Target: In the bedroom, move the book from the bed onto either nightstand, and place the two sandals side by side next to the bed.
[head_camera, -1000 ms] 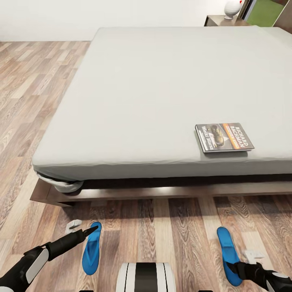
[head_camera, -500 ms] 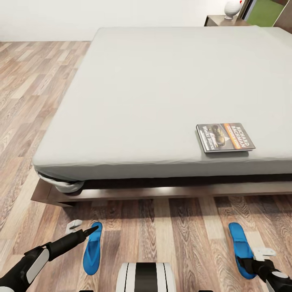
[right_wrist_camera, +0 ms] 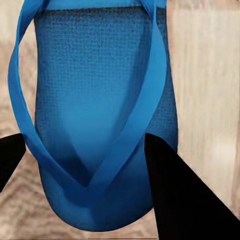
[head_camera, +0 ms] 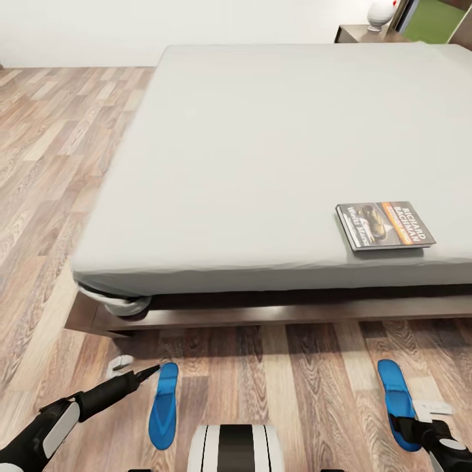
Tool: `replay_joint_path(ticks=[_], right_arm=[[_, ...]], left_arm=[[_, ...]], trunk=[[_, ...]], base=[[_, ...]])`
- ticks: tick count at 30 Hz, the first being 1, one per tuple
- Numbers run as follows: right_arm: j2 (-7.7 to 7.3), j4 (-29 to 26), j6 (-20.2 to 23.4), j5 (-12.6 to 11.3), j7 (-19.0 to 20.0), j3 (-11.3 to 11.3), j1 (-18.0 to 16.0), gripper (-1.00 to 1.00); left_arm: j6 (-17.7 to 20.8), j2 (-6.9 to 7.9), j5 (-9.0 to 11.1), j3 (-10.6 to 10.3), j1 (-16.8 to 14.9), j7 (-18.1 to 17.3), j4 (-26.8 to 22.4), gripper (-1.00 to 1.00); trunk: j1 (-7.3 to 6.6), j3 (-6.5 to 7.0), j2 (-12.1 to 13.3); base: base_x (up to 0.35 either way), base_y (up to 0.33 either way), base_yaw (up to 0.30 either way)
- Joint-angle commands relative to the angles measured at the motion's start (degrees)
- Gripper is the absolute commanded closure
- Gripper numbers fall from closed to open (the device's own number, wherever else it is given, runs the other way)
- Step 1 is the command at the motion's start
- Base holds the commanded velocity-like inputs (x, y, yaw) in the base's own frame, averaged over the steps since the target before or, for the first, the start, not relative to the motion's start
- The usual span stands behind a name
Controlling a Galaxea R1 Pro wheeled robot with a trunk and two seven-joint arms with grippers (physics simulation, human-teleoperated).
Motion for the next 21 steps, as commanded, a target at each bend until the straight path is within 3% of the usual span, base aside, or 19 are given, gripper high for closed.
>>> replay_joint_path(ticks=[1, 21], right_arm=[[0.03, -0.16, 0.37, 0.16, -0.11, -0.20, 0.01, 1.00], [0.06, -0.27, -0.12, 0.27, -0.05, -0.20, 0.06, 1.00]], left_arm=[[0.40, 0.05, 0.60, -0.27, -0.03, 0.01, 0.03, -1.00], [0.40, 0.09, 0.60, -0.18, -0.03, 0.09, 0.03, -1.00]], trunk=[[-0.01, -0.03, -0.01], [-0.01, -0.03, -0.01]], base=[[0.012, 0.277, 0.000], [0.001, 0.289, 0.000]])
